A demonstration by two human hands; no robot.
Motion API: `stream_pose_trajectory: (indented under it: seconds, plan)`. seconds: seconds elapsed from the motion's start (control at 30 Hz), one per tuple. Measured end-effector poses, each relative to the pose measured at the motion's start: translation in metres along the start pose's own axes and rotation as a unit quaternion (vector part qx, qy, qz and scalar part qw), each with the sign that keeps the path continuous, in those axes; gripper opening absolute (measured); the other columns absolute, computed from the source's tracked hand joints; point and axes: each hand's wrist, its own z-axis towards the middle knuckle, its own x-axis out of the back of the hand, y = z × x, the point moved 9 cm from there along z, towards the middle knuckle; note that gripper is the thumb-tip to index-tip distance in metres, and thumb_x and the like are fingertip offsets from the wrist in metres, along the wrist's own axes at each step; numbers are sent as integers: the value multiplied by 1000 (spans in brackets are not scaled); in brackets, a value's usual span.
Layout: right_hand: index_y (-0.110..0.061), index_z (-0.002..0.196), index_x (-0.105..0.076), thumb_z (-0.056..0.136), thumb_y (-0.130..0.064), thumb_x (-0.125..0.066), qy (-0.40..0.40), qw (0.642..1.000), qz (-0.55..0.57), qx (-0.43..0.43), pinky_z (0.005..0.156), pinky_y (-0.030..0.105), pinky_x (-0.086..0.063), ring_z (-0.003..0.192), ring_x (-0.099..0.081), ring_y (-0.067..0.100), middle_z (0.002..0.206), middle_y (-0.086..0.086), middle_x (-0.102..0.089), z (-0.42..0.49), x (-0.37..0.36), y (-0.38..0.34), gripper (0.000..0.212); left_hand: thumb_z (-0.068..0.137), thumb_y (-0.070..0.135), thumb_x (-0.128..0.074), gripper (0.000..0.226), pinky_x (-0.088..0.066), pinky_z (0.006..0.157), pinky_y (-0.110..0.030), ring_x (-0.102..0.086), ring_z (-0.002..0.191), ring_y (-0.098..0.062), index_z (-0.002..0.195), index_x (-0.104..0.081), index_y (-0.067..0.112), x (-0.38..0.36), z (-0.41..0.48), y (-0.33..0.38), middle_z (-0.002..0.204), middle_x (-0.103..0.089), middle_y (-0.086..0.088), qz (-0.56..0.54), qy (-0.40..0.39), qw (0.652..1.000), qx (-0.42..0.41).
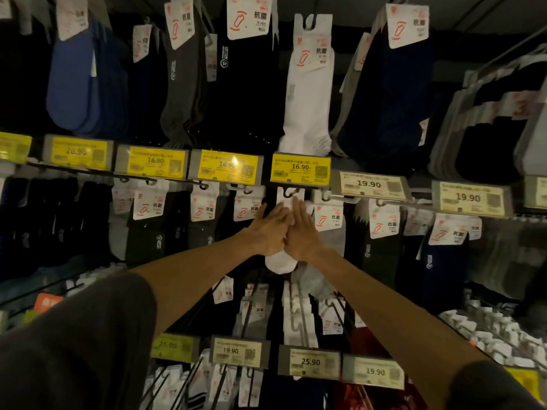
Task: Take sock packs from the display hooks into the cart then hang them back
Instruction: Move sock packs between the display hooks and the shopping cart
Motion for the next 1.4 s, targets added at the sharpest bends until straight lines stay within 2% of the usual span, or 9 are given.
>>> stream_pose_trajectory:
  seconds: [0.3,0.7,0.8,0.87,0.97,1.07,1.17,1.27,1.4]
  plan:
    - [-3,152,12,100,-34,-44,-136,990,-38,7,118,49,4,140,33,36,152,22,34,24,-22,13,83,95,30,-49,72,6,120,-54,8,152,-21,156,-14,12,-19,41,-10,163,-12,-8,18,-89,995,40]
    - [-8,153,12,100,-36,-46,-108,992,40,42,118,47,8,142,27,40,155,25,25,11,-25,-8,83,90,19,-56,76,8,119,-52,8,152,-23,155,-19,6,-6,8,1,163,-16,-8,-36,-45,998,31]
    - [-4,151,-24,93,-14,-52,-7,985,151,79,118,47,-20,145,-11,43,156,24,-16,-31,-9,-22,66,86,12,-54,56,-9,121,-56,-16,148,-33,140,-46,3,4,-31,9,149,-41,-14,-121,28,992,5]
    - [1,125,-56,85,-3,-54,84,967,220,96,97,45,-45,120,-47,37,126,22,-50,-65,6,-25,40,84,10,-51,42,-28,114,-53,-43,131,-35,126,-59,6,14,-68,13,127,-60,-13,-188,129,973,-17]
    - [-1,117,-63,89,-3,-55,155,944,266,116,95,32,-45,110,-53,28,114,15,-60,-126,22,-42,29,87,4,-54,41,-40,105,-41,-51,119,-27,127,-61,9,16,-137,19,118,-66,-11,-266,214,940,-18]
    - [-4,119,-64,91,-7,-54,175,936,280,120,93,17,-34,111,-53,25,115,12,-61,-185,26,-71,29,90,9,-53,47,-43,102,-40,-50,120,-26,136,-54,12,6,-200,30,121,-64,-11,-303,217,928,-25]
    - [-6,122,-61,93,-12,-54,137,940,288,124,87,15,-32,110,-51,23,119,11,-59,-239,11,-110,30,88,15,-48,50,-43,102,-31,-52,120,-24,138,-53,10,-10,-263,36,126,-63,-9,-325,214,920,-35]
    - [-5,125,-59,95,-12,-52,79,950,276,127,93,23,-39,113,-52,27,122,14,-57,-292,-26,-149,32,91,5,-55,48,-37,88,-14,-55,112,-21,139,-53,12,-49,-330,37,123,-63,-9,-362,200,910,-6]
    - [-2,123,-62,90,-11,-53,-39,952,296,68,94,24,-35,113,-52,32,119,18,-58,-364,-92,-195,35,87,3,-52,50,-44,72,-32,-61,86,-39,136,-56,9,-131,-406,44,100,-63,-24,-387,99,916,29]
